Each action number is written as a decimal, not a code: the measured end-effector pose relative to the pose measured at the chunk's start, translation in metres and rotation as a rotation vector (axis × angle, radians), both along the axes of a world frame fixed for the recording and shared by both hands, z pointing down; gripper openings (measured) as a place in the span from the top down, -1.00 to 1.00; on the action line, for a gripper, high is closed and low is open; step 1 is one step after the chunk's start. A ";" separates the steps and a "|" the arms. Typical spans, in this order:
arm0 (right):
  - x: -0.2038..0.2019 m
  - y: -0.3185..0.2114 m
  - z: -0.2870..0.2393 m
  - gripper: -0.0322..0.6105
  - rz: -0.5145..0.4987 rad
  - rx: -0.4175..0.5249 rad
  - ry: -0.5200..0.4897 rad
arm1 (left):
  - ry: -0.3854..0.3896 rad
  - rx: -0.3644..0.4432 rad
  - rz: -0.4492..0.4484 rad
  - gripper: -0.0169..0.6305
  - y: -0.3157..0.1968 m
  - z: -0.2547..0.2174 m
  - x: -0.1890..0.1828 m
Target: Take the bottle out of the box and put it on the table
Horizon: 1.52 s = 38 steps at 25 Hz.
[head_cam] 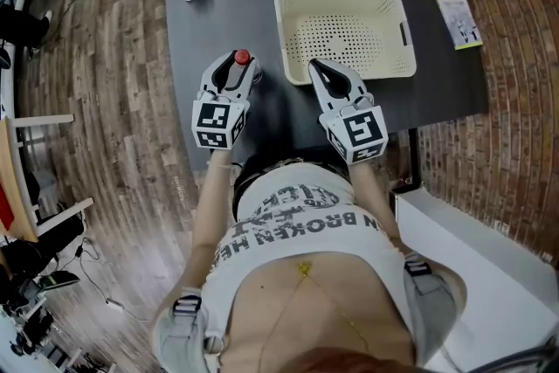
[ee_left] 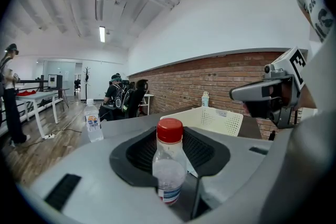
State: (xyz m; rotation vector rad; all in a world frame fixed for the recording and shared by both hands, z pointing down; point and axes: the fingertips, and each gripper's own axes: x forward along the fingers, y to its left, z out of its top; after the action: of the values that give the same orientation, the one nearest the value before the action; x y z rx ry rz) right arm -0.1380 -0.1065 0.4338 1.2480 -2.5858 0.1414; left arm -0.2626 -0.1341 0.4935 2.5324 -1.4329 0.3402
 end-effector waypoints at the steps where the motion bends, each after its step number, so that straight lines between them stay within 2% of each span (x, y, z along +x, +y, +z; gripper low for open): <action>1: 0.000 0.000 0.000 0.87 0.000 0.001 0.000 | 0.000 0.001 -0.002 0.49 0.000 0.000 0.000; 7: 0.004 0.001 -0.002 0.87 0.007 0.008 -0.004 | 0.025 0.009 0.011 0.49 0.000 -0.001 0.003; 10: 0.005 0.001 -0.004 0.87 0.011 0.011 -0.011 | 0.006 0.005 0.025 0.43 0.000 -0.003 0.003; 14: 0.012 0.000 -0.004 0.87 0.017 0.021 -0.013 | -0.016 0.016 -0.007 0.41 0.003 -0.009 -0.001; 18: 0.020 -0.001 -0.004 0.87 0.024 0.024 -0.018 | -0.029 0.062 -0.025 0.41 0.009 -0.028 -0.002; 24: 0.027 0.002 -0.005 0.87 0.011 0.029 -0.039 | -0.028 0.144 0.010 0.41 0.021 -0.062 0.016; 28: 0.034 0.002 -0.007 0.87 0.011 0.034 -0.048 | -0.012 0.151 0.034 0.43 0.024 -0.068 0.030; 32: 0.044 0.002 -0.010 0.87 -0.002 0.033 -0.089 | 0.008 0.132 0.064 0.52 0.025 -0.068 0.044; 35: 0.055 0.003 -0.015 0.87 -0.022 0.045 -0.115 | 0.044 0.131 0.088 0.90 0.027 -0.073 0.058; 38: 0.070 0.002 -0.018 0.87 -0.040 0.056 -0.139 | 0.084 0.119 0.111 0.92 0.028 -0.074 0.077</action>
State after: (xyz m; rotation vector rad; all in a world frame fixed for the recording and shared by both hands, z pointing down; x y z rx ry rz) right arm -0.0676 -0.1046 0.4154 1.2461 -2.7495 0.1543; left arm -0.1853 -0.1060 0.4193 2.6928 -1.3232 0.1688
